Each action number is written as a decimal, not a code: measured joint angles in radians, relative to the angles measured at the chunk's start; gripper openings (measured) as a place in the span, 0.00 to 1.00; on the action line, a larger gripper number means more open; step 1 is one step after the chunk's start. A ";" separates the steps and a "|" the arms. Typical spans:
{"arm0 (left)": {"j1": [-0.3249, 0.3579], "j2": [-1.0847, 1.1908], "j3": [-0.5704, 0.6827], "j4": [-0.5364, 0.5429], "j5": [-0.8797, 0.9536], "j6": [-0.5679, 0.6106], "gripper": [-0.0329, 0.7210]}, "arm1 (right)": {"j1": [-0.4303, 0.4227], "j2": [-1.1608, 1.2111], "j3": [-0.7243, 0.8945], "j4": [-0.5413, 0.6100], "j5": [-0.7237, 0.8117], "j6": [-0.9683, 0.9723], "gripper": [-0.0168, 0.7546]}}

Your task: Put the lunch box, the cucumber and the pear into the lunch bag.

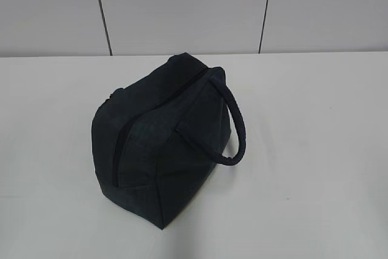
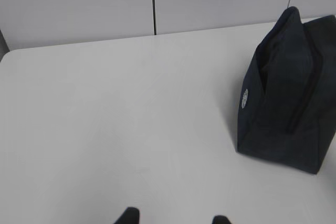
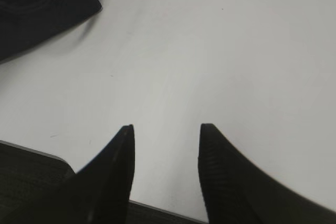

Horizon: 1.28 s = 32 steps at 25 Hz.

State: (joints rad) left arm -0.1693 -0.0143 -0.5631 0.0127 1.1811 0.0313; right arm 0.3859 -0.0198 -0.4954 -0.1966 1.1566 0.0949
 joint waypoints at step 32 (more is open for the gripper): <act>0.000 0.000 0.035 -0.005 -0.064 0.000 0.36 | 0.000 0.000 0.000 0.002 -0.004 -0.002 0.43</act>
State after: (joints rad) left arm -0.1693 -0.0143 -0.5280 0.0082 1.1166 0.0313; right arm 0.3859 -0.0198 -0.4954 -0.1941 1.1524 0.0926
